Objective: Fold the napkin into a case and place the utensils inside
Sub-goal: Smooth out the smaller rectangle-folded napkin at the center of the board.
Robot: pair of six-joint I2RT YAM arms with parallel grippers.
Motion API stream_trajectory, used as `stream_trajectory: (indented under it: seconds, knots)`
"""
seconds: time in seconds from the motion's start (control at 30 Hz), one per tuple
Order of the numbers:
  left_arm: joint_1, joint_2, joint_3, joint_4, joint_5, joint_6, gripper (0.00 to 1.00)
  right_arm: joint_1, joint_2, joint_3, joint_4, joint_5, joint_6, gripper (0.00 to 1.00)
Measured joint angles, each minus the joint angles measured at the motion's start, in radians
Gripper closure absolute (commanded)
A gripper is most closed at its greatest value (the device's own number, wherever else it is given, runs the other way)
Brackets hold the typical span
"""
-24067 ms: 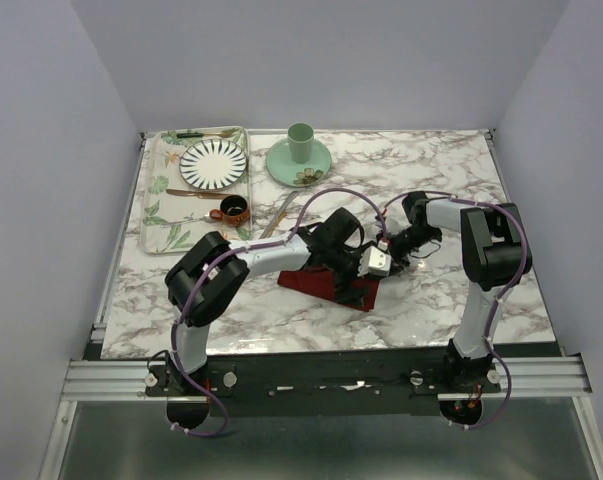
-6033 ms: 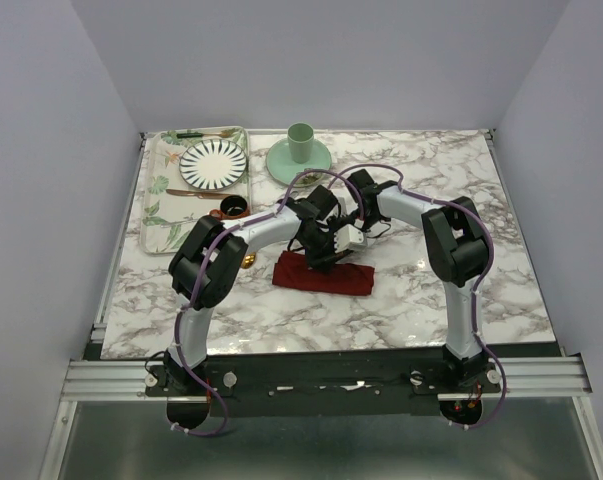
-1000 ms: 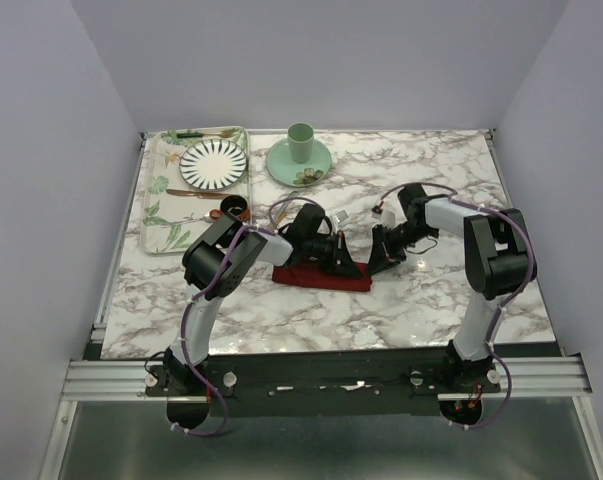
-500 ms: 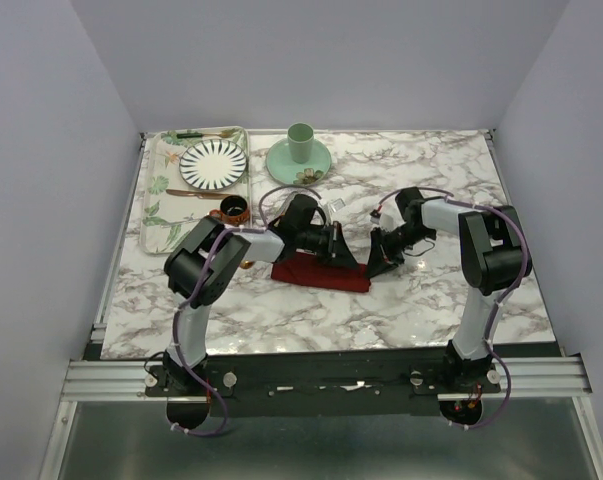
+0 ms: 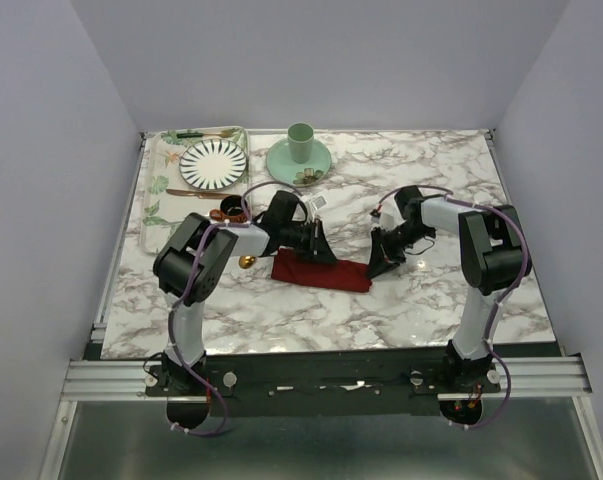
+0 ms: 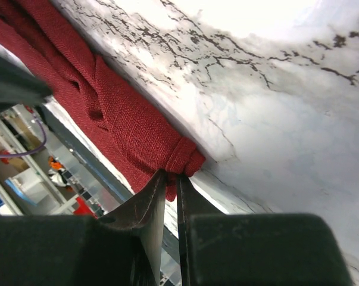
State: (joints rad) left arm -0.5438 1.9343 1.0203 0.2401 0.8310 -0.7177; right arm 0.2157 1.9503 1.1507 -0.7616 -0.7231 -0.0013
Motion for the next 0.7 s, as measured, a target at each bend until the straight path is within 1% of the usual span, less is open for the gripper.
stream_trajectory:
  seconds: [0.13,0.23,0.3,0.33,0.4,0.43,0.53,0.7]
  knots:
    - [-0.002,0.117,0.033,0.005,0.003,-0.020,0.90,0.002,0.002,0.018,-0.019,0.031,-0.021,0.78]
    - [0.001,0.146,0.054,0.024,0.030,-0.046,0.89,0.008,0.007,0.037,-0.037,0.051,-0.042,0.77]
    - [-0.001,0.148,0.055,0.031,0.030,-0.053,0.86,0.015,0.010,0.054,-0.051,0.066,-0.064,0.74]
    - [-0.002,0.147,0.055,0.033,0.030,-0.053,0.85,0.018,0.010,0.057,-0.053,0.069,-0.071,0.72]
    - [-0.001,0.141,0.055,0.029,0.030,-0.046,0.80,0.022,0.009,0.066,-0.065,0.076,-0.094,0.68]
    - [0.000,0.127,0.055,0.014,0.030,-0.031,0.78,0.023,0.006,0.073,-0.075,0.078,-0.108,0.64]
    - [0.011,0.058,0.055,-0.039,0.036,0.018,0.76,0.029,-0.014,0.096,-0.109,0.092,-0.154,0.60]
    - [0.061,-0.112,0.050,-0.084,0.063,0.092,0.76,0.028,-0.102,0.182,-0.172,0.087,-0.216,0.59]
